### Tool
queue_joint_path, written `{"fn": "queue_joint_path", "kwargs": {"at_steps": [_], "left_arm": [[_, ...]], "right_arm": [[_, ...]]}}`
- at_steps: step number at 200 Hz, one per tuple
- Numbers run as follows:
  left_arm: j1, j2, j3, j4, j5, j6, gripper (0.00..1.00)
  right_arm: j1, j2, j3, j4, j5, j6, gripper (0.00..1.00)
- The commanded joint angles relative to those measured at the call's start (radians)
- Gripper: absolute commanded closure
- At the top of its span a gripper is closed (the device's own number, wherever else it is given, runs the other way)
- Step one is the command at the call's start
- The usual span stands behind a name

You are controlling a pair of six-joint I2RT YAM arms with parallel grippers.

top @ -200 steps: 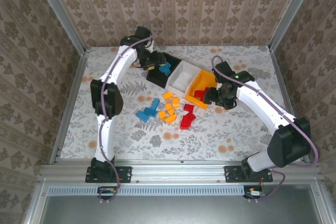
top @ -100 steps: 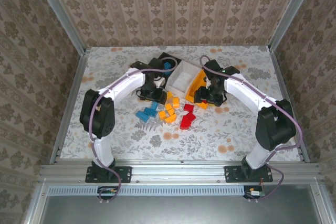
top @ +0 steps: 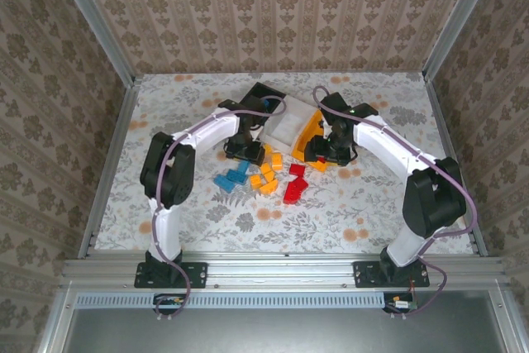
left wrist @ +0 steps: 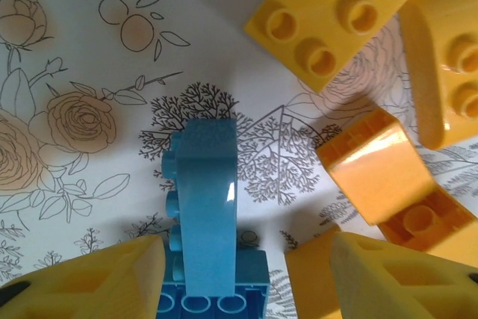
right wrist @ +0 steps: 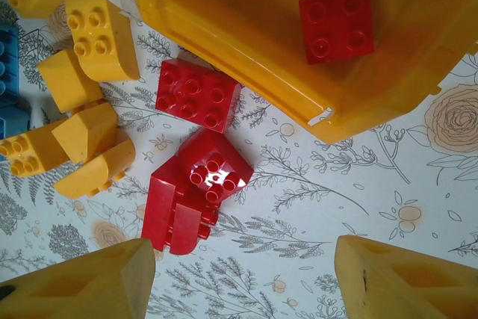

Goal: Sort the legos into containers by color

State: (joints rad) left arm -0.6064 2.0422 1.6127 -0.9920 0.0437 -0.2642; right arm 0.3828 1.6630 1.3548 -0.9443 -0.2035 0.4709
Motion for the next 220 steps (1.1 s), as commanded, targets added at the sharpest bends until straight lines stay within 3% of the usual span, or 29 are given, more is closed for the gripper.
{"fn": "queue_joint_path", "kwargs": {"at_steps": [1, 44, 132, 187, 220], "left_arm": [[0.013, 0.033, 0.020, 0.001, -0.042, 0.012, 0.42], [0.048, 0.048, -0.005, 0.029, -0.046, 0.000, 0.53], [0.082, 0.057, -0.030, 0.041, 0.038, 0.013, 0.86], [0.146, 0.002, 0.034, -0.002, 0.102, -0.029, 0.87], [0.248, -0.015, 0.138, 0.005, 0.197, -0.114, 0.86]], "right_arm": [[0.004, -0.054, -0.015, -0.038, 0.003, -0.014, 0.34], [0.004, -0.097, -0.049, -0.044, 0.013, -0.008, 0.34], [0.004, -0.117, -0.079, -0.013, 0.030, 0.031, 0.34], [0.004, -0.106, -0.098, 0.035, 0.027, 0.062, 0.34], [0.004, -0.098, -0.109, 0.047, 0.023, 0.075, 0.34]]}}
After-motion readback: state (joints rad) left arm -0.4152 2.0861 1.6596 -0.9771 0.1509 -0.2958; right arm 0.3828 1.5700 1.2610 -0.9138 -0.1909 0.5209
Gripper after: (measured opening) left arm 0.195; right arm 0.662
